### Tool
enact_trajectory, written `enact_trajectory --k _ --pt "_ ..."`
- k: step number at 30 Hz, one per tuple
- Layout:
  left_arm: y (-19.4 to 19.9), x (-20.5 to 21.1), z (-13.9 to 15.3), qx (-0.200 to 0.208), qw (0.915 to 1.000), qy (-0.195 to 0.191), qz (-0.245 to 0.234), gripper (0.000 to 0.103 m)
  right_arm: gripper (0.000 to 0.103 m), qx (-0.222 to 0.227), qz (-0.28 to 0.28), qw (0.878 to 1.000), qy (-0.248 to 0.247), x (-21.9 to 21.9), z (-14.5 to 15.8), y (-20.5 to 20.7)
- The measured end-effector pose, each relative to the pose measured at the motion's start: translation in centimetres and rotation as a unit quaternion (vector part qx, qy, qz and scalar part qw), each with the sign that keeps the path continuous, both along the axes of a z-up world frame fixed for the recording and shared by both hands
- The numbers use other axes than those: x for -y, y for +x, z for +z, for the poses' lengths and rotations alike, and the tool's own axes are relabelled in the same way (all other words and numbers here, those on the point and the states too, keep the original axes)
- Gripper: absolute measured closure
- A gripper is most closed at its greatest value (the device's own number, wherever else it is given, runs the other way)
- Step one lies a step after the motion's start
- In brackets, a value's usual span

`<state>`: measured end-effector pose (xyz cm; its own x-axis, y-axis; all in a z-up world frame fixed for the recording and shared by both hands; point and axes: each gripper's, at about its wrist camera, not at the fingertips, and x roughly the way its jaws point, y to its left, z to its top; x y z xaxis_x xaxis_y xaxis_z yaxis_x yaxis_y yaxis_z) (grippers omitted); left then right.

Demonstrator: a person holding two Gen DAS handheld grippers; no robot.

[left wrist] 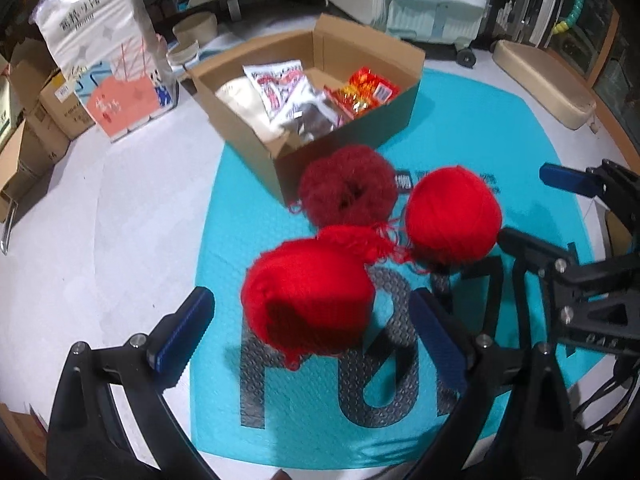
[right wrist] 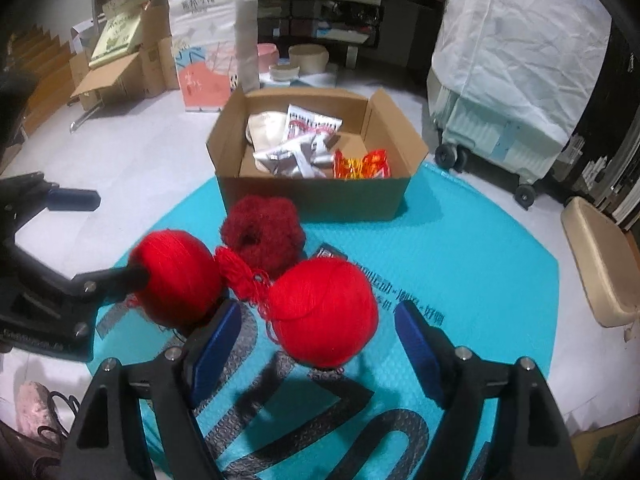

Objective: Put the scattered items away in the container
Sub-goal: 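Move both tools down onto the two bright red yarn balls, then grasp a red yarn ball with the left tool while the right tool grasps another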

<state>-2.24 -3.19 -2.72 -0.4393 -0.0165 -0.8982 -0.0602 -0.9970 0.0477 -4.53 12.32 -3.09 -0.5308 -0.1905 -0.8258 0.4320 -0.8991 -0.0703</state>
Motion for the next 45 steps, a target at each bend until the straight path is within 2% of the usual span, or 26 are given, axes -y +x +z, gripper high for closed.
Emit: enact_trajectory --k 7,20,28,33,36,39,40,41,42,45 --pt "-0.9 0.7 -2.8 0.023 0.9996 -0.001 0.017 0.005 0.022 0.034 0.005 0.999 0.023 0.3 -3.0 -1.5" --pt "-2.8 0.9 -6.7 0.055 0.9980 0.018 0.026 0.005 0.022 0.061 0.006 0.997 0.034 1.1 -7.0 -4.6" --pt "-3.9 0.9 -8.2 0.060 0.9976 0.015 0.030 0.000 0.014 0.073 -0.001 0.996 0.054 2.1 -8.2 -6.2" --pt "-4.4 0.8 -8.7 0.061 0.9976 0.012 0.029 0.000 0.012 0.090 -0.010 0.995 0.052 2.1 -9.0 -7.2" --pt "-4.7 1.0 -9.2 0.057 0.9976 0.015 0.038 0.000 0.011 0.106 -0.013 0.994 0.034 2.0 -9.5 -7.7" --pt "-5.4 1.5 -11.1 0.100 0.9935 0.015 0.052 0.000 0.015 0.124 -0.020 0.992 0.010 1.6 -10.2 -8.1" --pt "-5.5 1.8 -12.1 0.123 0.9903 0.032 0.055 0.008 0.016 0.130 -0.020 0.991 0.010 1.5 -10.5 -8.2" --pt "-5.4 2.1 -12.7 0.135 0.9878 0.046 0.061 0.011 0.017 0.132 -0.020 0.991 0.010 1.6 -10.6 -8.2" --pt "-5.1 1.9 -12.1 0.115 0.9910 0.042 0.054 0.017 0.019 0.132 -0.019 0.991 0.008 1.5 -10.6 -8.1" --pt "-4.4 1.6 -11.8 0.113 0.9899 0.071 0.047 0.022 0.027 0.136 -0.024 0.990 -0.007 1.0 -10.4 -8.1"
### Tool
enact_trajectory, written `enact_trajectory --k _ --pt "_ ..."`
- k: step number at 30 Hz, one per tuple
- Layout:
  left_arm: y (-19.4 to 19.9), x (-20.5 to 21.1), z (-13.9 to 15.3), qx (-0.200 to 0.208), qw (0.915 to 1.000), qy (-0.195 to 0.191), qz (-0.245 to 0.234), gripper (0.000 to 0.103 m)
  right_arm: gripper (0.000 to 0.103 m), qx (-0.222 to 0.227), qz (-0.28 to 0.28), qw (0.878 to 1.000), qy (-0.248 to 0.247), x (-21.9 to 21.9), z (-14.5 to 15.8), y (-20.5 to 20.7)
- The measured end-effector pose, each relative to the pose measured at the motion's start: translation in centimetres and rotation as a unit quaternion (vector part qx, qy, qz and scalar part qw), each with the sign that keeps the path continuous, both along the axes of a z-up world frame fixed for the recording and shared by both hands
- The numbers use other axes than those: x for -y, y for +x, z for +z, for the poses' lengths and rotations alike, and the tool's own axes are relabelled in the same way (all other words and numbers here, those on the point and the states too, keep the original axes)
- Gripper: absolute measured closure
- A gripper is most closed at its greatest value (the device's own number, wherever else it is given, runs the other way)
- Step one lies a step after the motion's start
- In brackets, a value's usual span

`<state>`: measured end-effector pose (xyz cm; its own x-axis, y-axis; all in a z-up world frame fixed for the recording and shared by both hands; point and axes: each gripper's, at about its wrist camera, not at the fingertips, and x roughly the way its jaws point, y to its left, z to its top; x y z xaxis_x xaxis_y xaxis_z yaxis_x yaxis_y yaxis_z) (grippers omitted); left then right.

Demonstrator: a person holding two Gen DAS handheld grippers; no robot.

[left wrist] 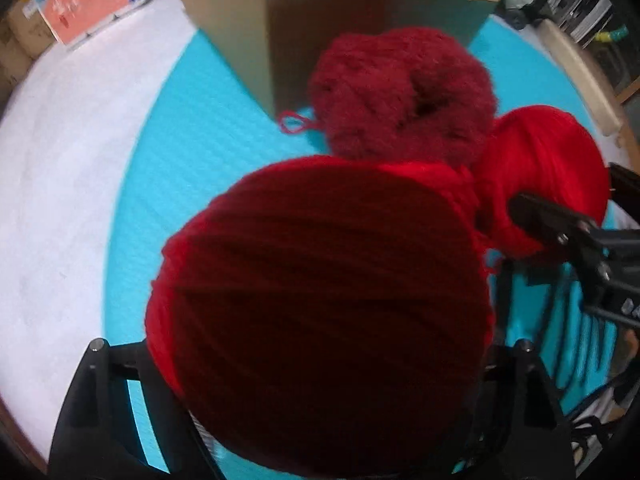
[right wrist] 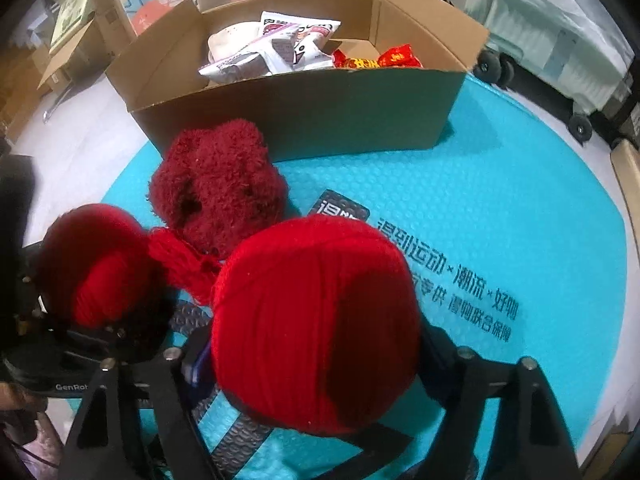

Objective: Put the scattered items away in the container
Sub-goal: 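Grasp a red yarn ball with the left tool while the right tool grasps another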

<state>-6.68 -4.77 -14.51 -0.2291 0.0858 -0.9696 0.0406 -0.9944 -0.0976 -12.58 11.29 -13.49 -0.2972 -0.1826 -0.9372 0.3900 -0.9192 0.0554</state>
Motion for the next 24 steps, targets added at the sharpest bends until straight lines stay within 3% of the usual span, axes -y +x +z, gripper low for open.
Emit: enact_trajectory --k 6,13,24 --pt "1.1 -0.5 0.9 -0.030 0.9995 0.009 -0.002 0.028 0.034 0.009 -0.006 0.999 -0.030 -0.6 0.5 0.4" --pt "2.6 -1.8 3.6 -0.066 0.9967 -0.013 -0.044 0.028 0.034 0.007 0.002 0.998 -0.054 -0.3 1.8 2.4" --pt "6.1 -2.5 7.8 -0.089 0.9919 -0.006 -0.091 0.028 0.034 0.003 0.000 0.994 -0.108 -0.7 5.7 5.9"
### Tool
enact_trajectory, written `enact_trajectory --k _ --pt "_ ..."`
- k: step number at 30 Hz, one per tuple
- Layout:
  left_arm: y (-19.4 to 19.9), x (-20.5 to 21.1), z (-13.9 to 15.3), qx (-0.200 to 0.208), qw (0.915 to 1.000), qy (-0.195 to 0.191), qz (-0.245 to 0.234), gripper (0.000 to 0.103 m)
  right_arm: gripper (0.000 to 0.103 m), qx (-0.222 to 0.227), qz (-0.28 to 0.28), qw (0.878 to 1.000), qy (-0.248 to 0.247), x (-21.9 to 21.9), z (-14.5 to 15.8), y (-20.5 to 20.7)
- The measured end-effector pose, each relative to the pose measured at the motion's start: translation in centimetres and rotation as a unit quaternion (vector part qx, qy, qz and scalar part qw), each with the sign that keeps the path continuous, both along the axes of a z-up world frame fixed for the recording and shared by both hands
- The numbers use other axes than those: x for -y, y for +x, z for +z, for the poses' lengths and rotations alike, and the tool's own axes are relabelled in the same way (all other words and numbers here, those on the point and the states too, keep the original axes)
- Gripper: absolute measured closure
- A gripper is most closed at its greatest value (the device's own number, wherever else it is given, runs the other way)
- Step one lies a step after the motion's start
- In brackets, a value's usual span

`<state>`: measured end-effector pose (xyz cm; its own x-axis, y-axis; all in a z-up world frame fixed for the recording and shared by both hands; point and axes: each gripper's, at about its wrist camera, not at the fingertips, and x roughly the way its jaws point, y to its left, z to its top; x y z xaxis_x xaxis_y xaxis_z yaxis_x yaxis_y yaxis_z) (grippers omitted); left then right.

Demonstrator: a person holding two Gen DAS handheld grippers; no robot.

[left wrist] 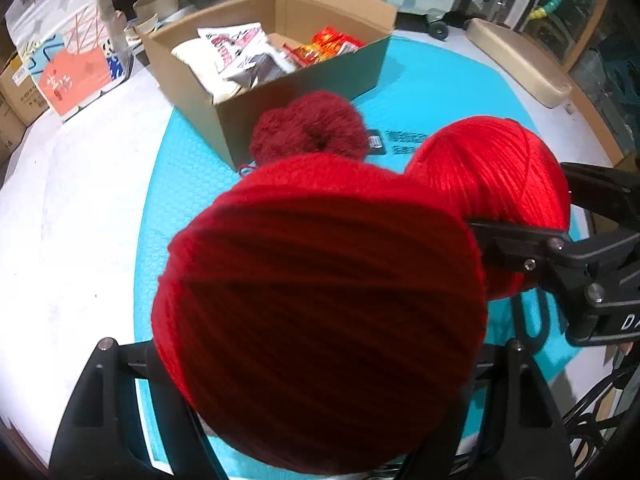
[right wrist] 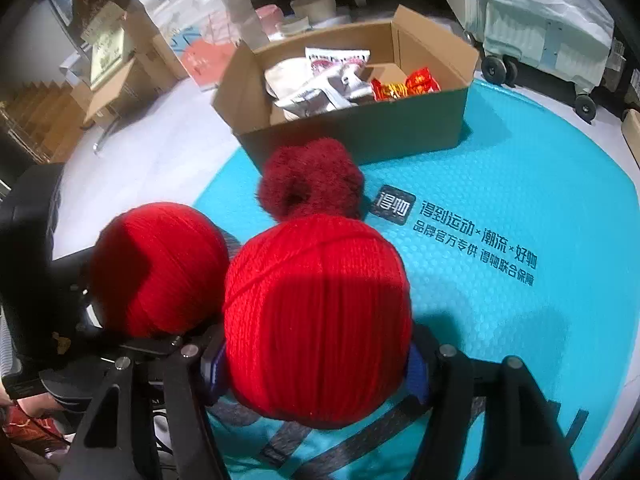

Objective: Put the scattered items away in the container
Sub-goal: 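Grasp a red yarn ball with the left tool while the right tool grasps another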

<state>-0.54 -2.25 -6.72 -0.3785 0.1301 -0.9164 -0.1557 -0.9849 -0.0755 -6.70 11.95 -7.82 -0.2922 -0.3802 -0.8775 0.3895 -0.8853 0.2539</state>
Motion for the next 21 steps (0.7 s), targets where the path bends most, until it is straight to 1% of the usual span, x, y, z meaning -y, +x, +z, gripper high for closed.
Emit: enact_trajectory --k 5,9,11,13,17,21 --pt "0.5 -0.4 2.9 -0.018 0.9996 0.004 -0.020 0.028 0.034 -0.007 -0.003 1.000 -0.027 -0.2 2.5 1.4" --pt "0.8 -0.8 5.8 -0.029 0.9989 0.011 -0.034 0.028 0.034 -0.025 -0.006 0.999 -0.037 -0.5 5.1 2.5" --pt "0.9 -0.9 7.0 -0.036 0.9981 0.007 -0.049 0.028 0.034 -0.026 -0.008 0.998 -0.051 -0.9 6.1 2.9" --pt "0.6 -0.8 7.5 -0.040 0.9974 0.002 -0.061 0.028 0.034 -0.029 -0.008 0.998 -0.061 -1.1 7.3 3.6" --pt "1.4 -1.5 10.7 -0.061 0.9947 -0.010 -0.082 0.028 0.034 -0.041 -0.004 0.997 -0.065 -1.4 9.4 4.6" --pt "1.0 -1.8 13.6 -0.082 0.9927 -0.017 -0.087 0.027 0.034 -0.058 -0.008 0.995 -0.078 -1.9 12.3 5.1"
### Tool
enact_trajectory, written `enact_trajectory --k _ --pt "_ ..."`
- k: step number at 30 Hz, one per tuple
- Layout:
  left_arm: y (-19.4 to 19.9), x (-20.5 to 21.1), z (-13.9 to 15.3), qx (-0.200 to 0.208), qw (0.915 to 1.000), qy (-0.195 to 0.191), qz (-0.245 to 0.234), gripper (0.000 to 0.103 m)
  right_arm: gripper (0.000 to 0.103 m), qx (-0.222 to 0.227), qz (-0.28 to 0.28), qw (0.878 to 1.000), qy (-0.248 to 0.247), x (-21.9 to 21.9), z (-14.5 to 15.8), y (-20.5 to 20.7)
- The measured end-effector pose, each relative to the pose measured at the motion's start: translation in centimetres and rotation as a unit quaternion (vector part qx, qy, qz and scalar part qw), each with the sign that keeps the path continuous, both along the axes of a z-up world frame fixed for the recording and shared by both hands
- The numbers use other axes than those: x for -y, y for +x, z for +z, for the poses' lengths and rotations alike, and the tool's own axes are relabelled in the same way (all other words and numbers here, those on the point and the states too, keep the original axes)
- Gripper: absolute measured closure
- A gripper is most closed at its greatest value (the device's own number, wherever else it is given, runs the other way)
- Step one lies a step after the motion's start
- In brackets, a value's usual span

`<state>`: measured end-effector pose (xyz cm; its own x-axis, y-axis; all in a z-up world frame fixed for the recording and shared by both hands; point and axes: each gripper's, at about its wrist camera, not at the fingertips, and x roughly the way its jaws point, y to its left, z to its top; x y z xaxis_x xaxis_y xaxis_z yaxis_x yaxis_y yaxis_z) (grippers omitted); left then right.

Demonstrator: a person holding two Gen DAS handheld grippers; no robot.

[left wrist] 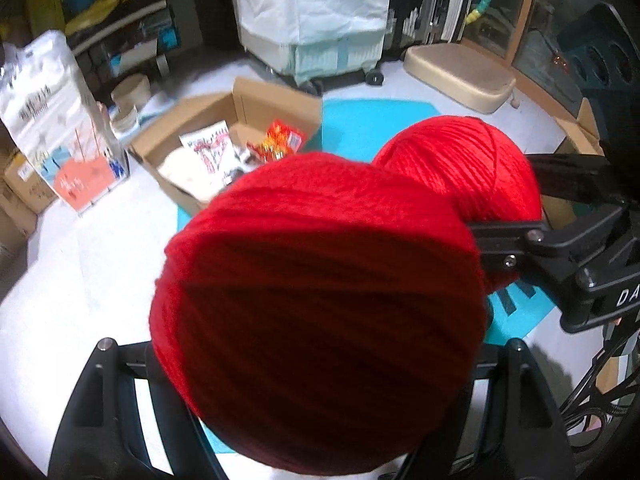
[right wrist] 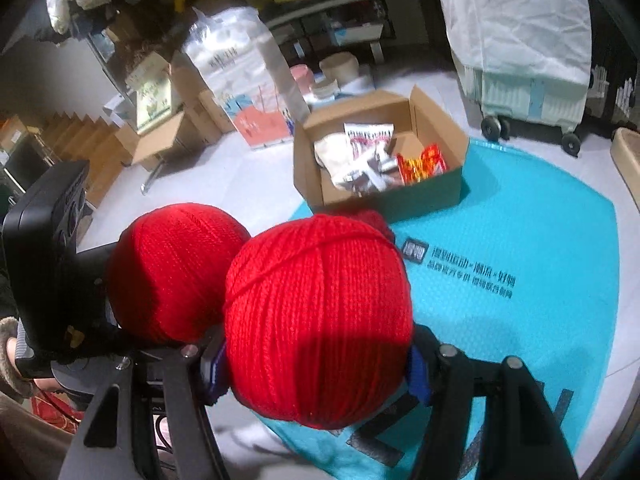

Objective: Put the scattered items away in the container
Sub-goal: 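Grasp a red yarn ball with the left tool while the right tool grasps another, then carry both red yarn balls over the box and lower them inside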

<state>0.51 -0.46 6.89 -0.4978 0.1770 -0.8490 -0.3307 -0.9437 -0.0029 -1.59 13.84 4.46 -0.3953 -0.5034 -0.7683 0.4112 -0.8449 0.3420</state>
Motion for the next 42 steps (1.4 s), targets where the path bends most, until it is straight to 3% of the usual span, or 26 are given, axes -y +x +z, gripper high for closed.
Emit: enact_trajectory --k 8,14,20,25,33,42 --pt "-0.9 -0.4 6.0 -0.059 0.9982 -0.008 -0.008 0.027 0.034 -0.055 -0.011 0.998 -0.007 -0.3 6.0 -0.5" --pt "-1.2 -1.3 9.4 -0.080 0.9967 -0.006 -0.016 0.027 0.034 -0.085 -0.023 0.996 -0.019 -1.1 9.8 -0.6" --pt "-2.4 -1.6 10.6 -0.089 0.9959 0.005 -0.019 0.027 0.034 -0.100 -0.035 0.994 -0.021 -2.2 12.4 -0.4" --pt "-4.7 -1.5 11.1 -0.102 0.9947 0.003 -0.012 0.027 0.034 -0.108 -0.044 0.993 -0.018 -2.2 12.8 -1.7" --pt "-11.3 0.2 9.1 -0.112 0.9933 0.000 0.026 0.026 0.033 -0.128 -0.050 0.990 -0.019 -1.2 12.1 -7.9" --pt "-18.4 2.7 2.3 -0.087 0.9929 0.002 0.080 0.025 0.033 -0.104 -0.054 0.993 -0.019 1.2 6.1 -16.6"
